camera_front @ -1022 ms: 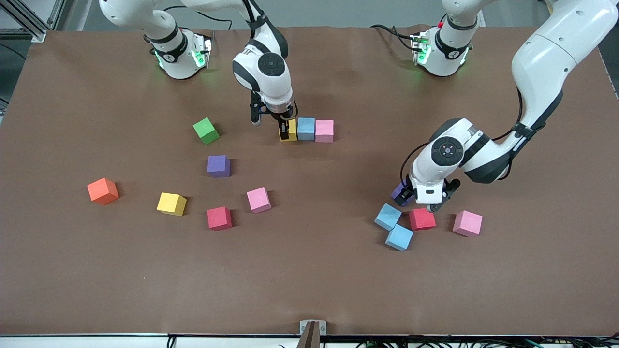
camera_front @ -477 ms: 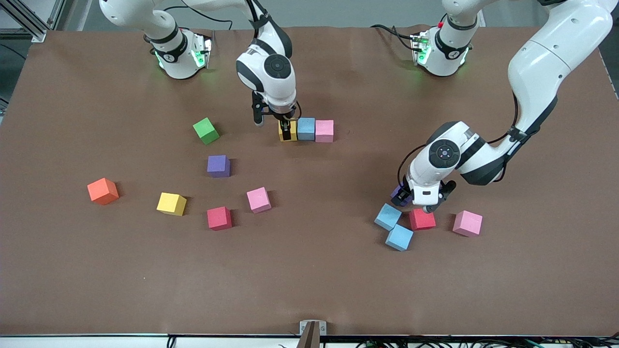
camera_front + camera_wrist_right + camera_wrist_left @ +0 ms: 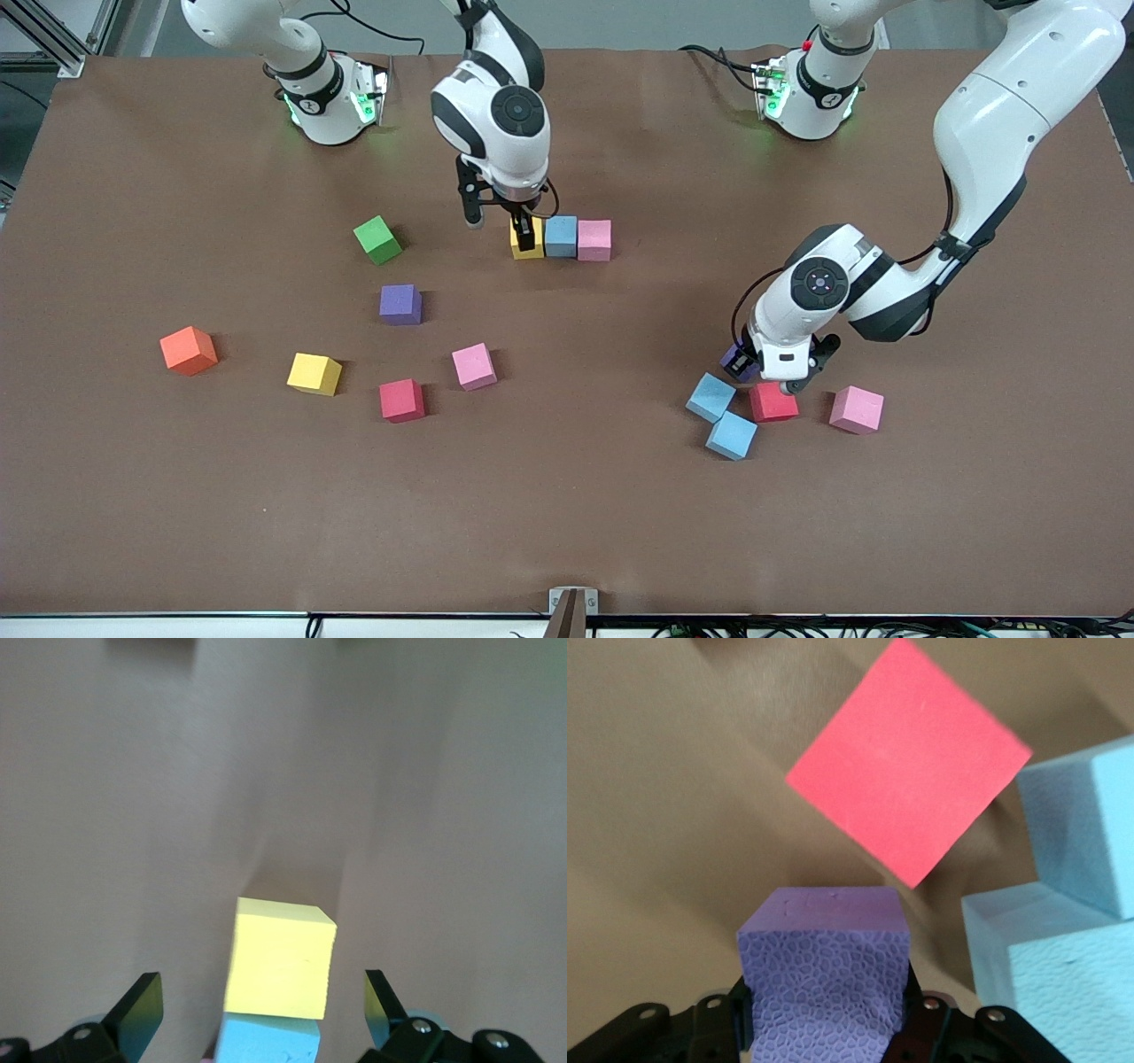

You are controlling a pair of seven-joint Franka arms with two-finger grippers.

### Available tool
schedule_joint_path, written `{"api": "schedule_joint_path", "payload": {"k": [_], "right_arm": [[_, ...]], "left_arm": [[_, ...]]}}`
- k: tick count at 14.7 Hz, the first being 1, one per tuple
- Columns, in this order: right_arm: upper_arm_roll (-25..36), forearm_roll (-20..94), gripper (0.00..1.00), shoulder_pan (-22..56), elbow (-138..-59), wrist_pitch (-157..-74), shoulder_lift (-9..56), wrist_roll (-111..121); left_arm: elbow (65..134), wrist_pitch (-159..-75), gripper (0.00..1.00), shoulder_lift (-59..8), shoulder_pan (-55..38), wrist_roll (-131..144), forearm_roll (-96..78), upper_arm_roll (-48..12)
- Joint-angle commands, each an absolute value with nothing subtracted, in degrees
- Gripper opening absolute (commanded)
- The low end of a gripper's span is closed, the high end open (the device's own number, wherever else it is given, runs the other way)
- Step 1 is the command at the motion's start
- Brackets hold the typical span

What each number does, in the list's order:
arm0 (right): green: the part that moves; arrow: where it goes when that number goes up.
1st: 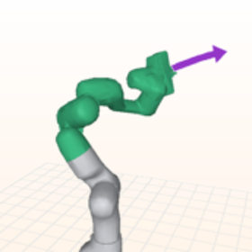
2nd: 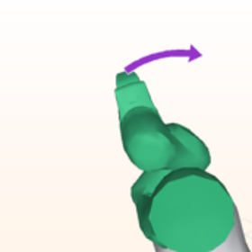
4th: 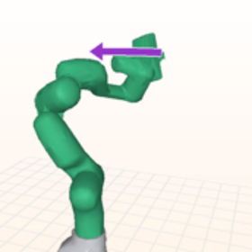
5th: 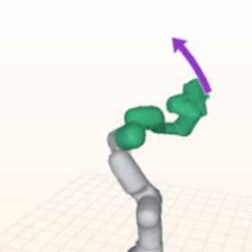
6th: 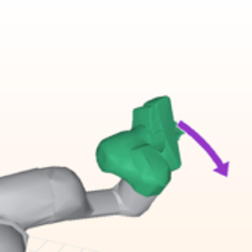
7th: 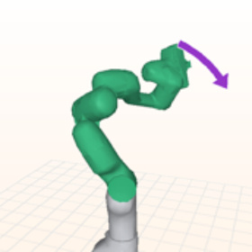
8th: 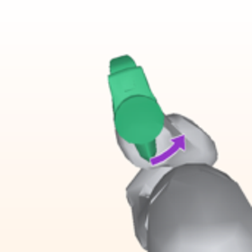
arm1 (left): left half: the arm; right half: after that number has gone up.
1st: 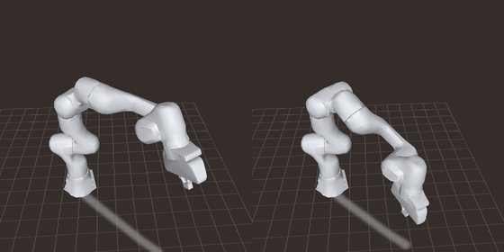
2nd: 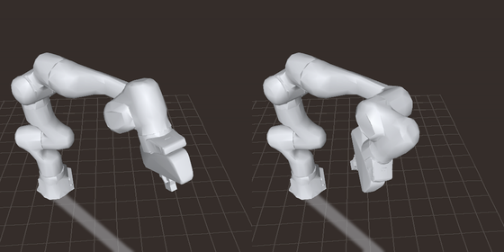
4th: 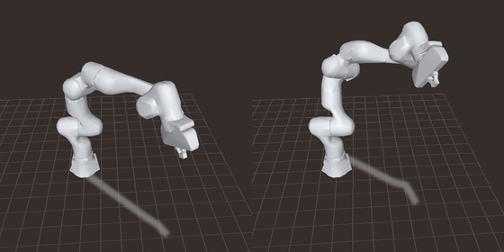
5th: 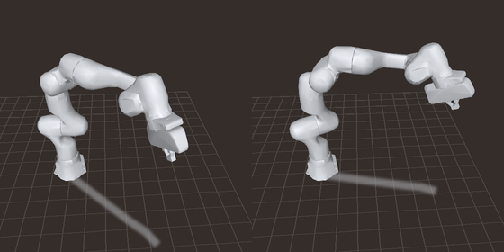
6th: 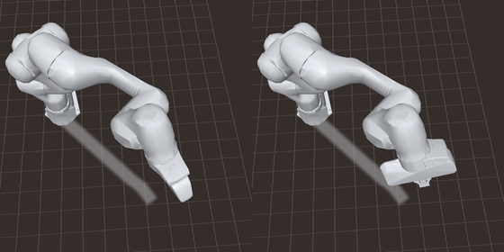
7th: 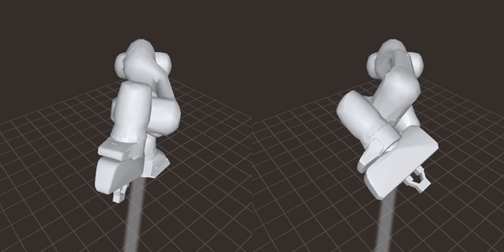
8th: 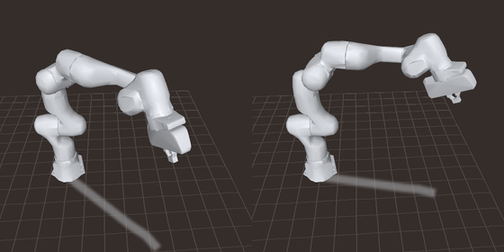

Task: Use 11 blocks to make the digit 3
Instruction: 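Reach the right gripper to the light pink cube and grasp it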

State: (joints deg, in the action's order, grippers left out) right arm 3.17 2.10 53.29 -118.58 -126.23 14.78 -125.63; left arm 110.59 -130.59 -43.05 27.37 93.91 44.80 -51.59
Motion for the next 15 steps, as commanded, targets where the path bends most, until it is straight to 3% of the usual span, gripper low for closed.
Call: {"api": "schedule_joint_path", "payload": {"k": [1, 6, 12, 15], "right_arm": [[2.73, 1.49, 1.0, 49.32, -119.62, -124.89, 10.55, -117.89], [2.81, 1.41, 1.0, 43.87, -111.47, -124.89, 13.44, -104.08], [2.73, 1.49, 1.0, 36.23, -96.88, -124.02, 26.16, -97.21], [2.72, 2.2, 1.0, 33.06, -93.7, -123.66, 30.31, -97.47]], "left_arm": [[110.48, -127.45, 0.52, -39.99, 30.04, 95.01, 42.47, -55.44], [104.69, -116.82, 0.52, -40.25, 31.64, 94.31, 38.6, -61.34], [102.57, -115.14, 0.52, -40.17, 31.64, 95.01, 37.18, -63.46], [102.48, -115.14, 0.52, -40.25, 31.55, 94.92, 37.09, -63.46]]}}
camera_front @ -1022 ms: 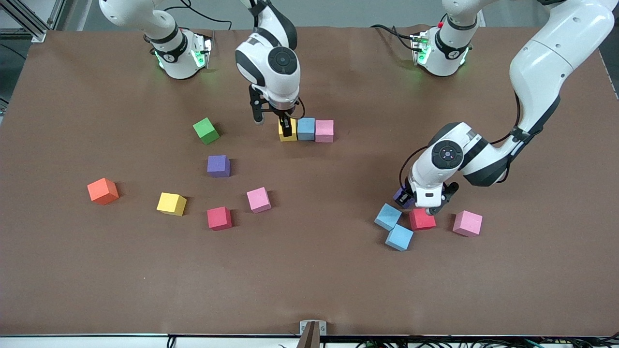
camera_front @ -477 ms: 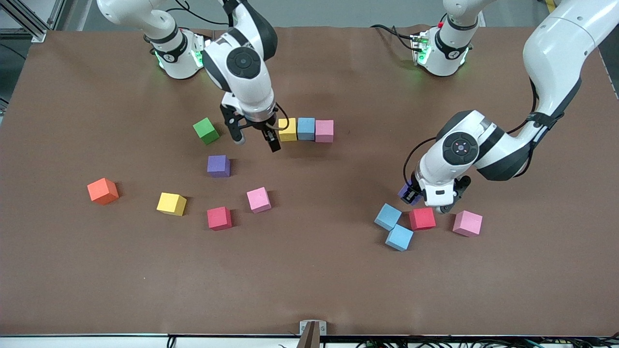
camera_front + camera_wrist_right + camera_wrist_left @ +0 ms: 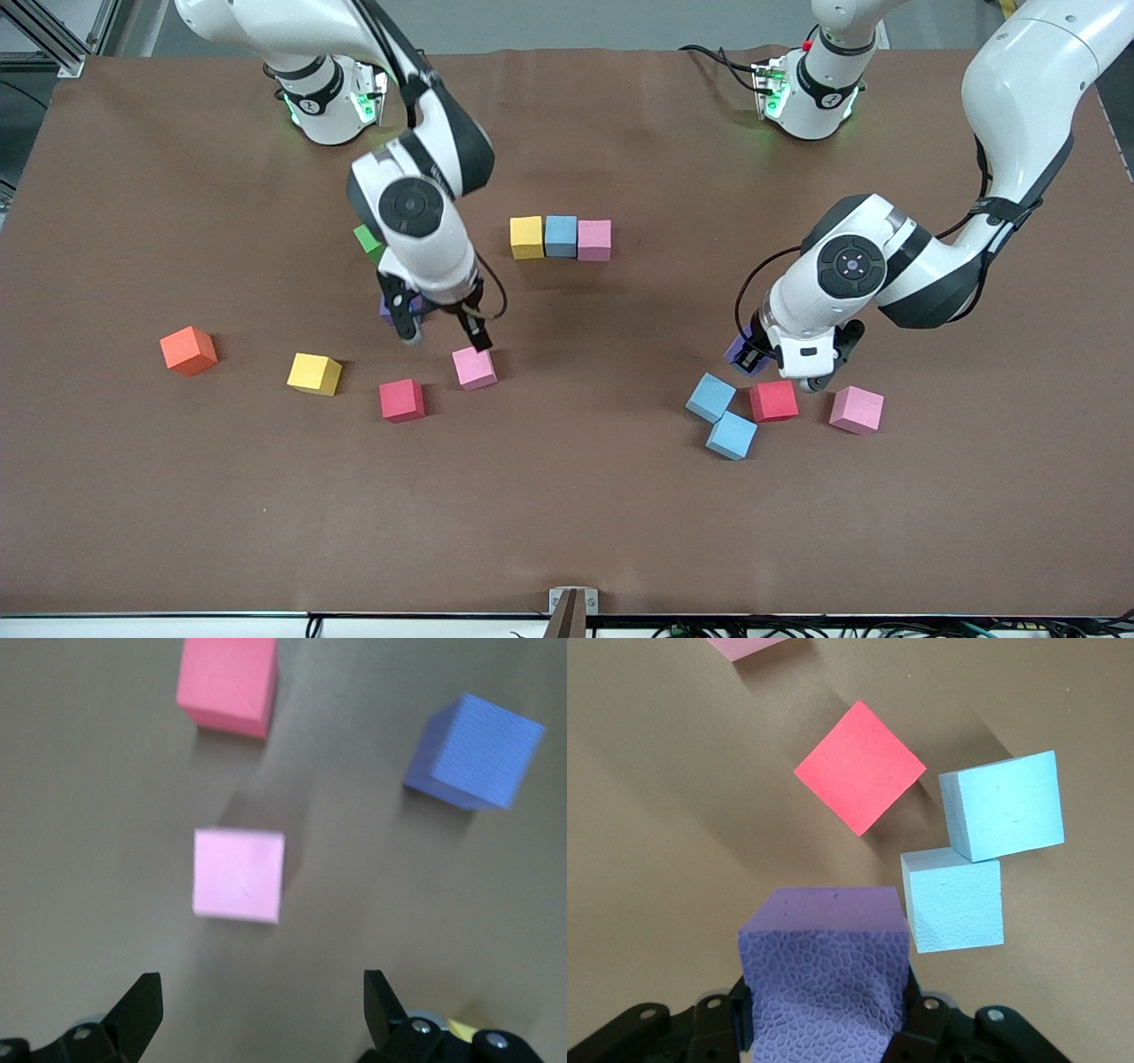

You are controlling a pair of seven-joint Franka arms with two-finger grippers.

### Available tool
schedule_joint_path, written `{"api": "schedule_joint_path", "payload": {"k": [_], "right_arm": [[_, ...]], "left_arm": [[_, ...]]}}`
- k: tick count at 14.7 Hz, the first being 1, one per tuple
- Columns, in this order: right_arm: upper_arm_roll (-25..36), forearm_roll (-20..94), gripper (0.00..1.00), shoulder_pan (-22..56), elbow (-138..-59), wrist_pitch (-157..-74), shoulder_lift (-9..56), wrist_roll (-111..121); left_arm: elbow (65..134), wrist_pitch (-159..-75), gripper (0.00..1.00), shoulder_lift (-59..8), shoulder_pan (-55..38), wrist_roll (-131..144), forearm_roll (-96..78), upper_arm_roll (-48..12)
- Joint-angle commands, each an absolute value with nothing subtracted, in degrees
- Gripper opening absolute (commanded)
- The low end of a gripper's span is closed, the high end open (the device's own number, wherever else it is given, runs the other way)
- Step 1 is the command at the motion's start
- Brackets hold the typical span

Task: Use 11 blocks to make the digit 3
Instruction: 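Reach the right gripper to the light pink cube and grasp it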

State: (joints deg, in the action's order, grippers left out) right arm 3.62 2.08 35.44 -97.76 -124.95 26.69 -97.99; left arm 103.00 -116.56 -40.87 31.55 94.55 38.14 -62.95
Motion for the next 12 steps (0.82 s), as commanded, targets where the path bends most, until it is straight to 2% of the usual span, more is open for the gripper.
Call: {"api": "schedule_joint_path", "payload": {"k": [1, 5, 12], "right_arm": [[2.72, 2.2, 1.0, 32.61, -93.43, -124.1, 31.28, -97.56], [2.72, 2.2, 1.0, 32.08, -91.41, -126.55, 36.47, -101.15], [2.72, 1.41, 1.0, 32.61, -91.84, -128.58, 37.71, -101.95]], "left_arm": [[102.48, -115.14, 0.52, -40.25, 31.55, 94.92, 37.09, -63.46], [102.48, -115.14, 0.52, -40.43, 31.38, 94.66, 37.09, -63.46], [102.48, -115.14, 0.52, -40.6, 31.29, 94.48, 37.09, -63.37]]}}
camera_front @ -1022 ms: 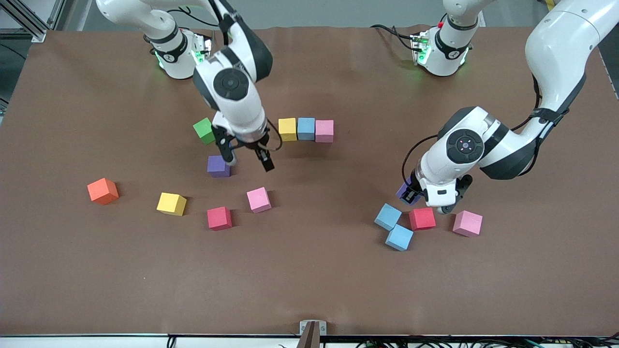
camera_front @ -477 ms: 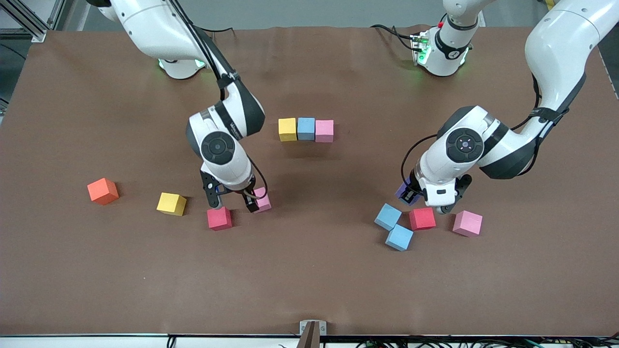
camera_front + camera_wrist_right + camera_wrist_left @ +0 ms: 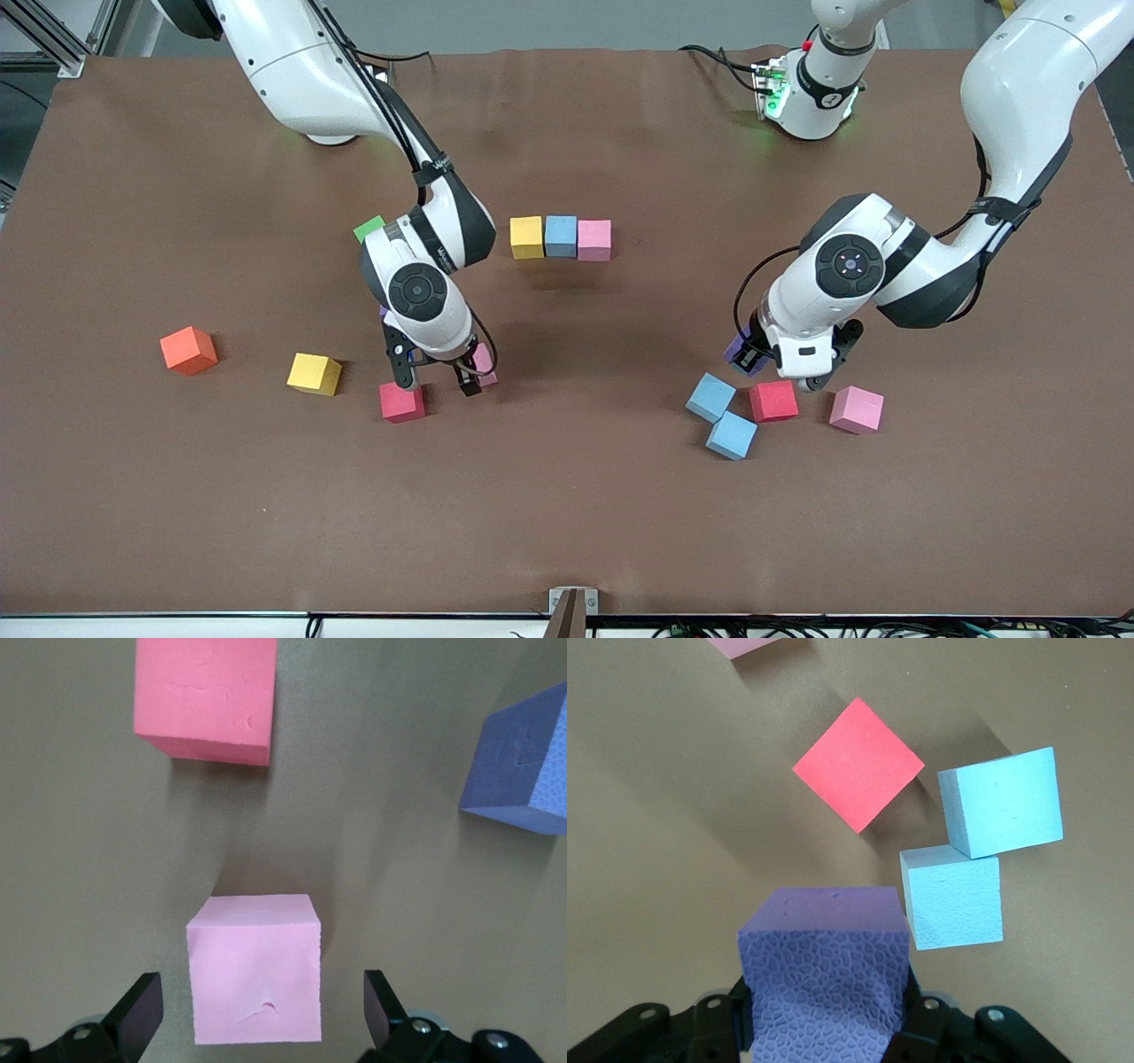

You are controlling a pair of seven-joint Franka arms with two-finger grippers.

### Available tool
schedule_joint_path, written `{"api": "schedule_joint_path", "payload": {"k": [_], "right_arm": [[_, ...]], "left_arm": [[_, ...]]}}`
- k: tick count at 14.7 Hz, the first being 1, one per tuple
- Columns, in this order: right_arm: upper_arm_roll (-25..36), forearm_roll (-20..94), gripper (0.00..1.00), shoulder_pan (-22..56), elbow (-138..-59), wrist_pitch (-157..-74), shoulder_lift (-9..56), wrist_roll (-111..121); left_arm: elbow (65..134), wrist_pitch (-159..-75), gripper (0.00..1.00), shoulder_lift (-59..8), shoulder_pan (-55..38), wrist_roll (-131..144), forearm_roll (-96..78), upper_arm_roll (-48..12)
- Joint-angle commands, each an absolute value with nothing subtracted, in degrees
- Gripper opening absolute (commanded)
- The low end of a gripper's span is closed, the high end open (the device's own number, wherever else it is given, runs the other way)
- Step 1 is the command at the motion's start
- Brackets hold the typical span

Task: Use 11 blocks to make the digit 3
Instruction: 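Carry the light pink cube with the right gripper toward the cube row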

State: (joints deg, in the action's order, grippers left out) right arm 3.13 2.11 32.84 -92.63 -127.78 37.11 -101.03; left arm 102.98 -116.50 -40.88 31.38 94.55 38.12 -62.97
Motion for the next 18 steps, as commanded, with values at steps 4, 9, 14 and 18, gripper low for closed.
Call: {"api": "schedule_joint_path", "payload": {"k": [4, 9, 14, 18], "right_arm": [[2.72, 1.32, 1.0, 32.52, -91.85, -130.51, 38.75, -101.69], [2.73, 1.14, 1.0, 32.08, -92.02, -130.87, 39.99, -100.38], [2.64, 1.14, 0.5, 32.25, -92.37, -130.61, 40.08, -95.12], [2.55, 1.14, 0.03, 32.78, -92.46, -130.34, 39.99, -90.46]], "left_arm": [[102.39, -115.14, 0.52, -40.61, 31.29, 94.83, 37.18, -63.37], [102.04, -115.14, 0.52, -40.69, 31.11, 95.01, 37.18, -63.37], [101.95, -115.14, 0.52, -40.78, 31.03, 95.01, 37.18, -63.28], [101.95, -115.14, 0.52, -40.78, 30.94, 95.01, 37.09, -63.28]]}}
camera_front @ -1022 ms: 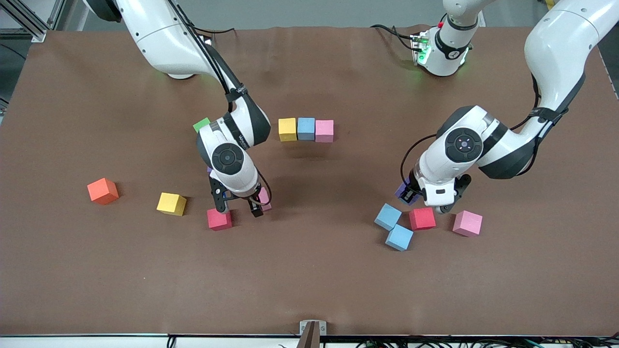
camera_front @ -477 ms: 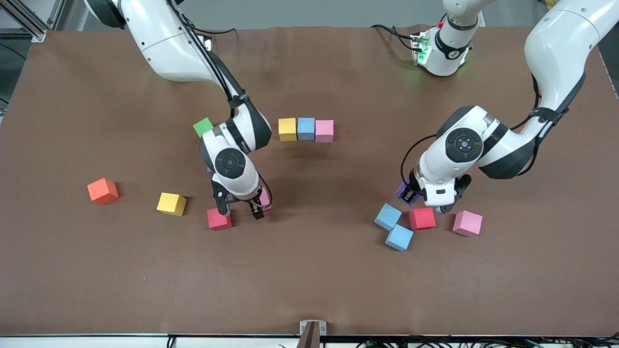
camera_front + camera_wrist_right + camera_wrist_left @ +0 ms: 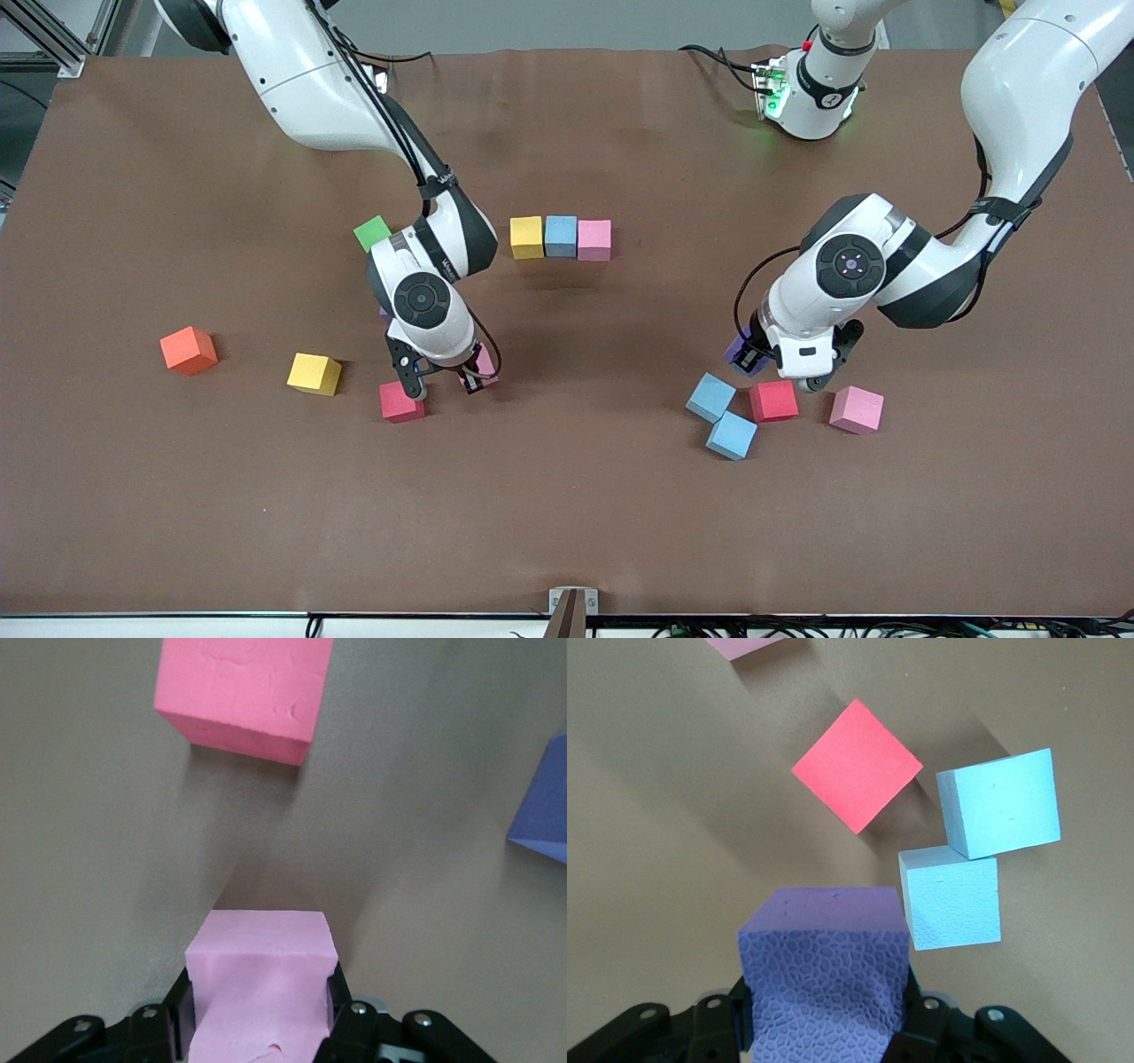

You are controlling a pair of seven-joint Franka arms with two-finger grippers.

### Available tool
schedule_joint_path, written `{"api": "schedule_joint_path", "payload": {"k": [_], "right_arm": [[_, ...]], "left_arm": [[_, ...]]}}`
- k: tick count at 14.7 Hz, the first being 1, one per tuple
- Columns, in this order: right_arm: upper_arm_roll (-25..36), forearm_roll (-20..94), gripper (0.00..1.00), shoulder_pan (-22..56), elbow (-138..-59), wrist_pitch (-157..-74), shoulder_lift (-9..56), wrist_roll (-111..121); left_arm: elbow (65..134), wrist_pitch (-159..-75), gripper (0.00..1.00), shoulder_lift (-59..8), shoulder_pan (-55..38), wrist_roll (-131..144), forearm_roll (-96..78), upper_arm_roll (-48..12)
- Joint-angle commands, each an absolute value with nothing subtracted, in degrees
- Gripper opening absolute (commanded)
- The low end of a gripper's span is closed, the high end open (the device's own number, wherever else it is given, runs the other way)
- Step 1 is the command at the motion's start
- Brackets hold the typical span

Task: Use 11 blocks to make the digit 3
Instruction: 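Carry the light pink cube with the right gripper toward the cube row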

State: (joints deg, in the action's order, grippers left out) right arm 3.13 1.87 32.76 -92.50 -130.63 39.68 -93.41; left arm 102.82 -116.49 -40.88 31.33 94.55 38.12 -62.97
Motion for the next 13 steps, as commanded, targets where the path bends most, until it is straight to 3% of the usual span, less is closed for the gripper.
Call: {"api": "schedule_joint_path", "payload": {"k": [1, 13], "right_arm": [[2.37, 1.23, 0.03, 32.78, -92.46, -130.17, 39.82, -86.52], [0.79, 1.23, 0.0, 36.64, -95.97, -126.91, 33.67, -49.42]], "left_arm": [[101.95, -115.14, 0.52, -40.78, 31.02, 95.01, 37.18, -63.28], [101.95, -115.14, 0.52, -40.78, 31.03, 95.01, 37.18, -63.19]]}}
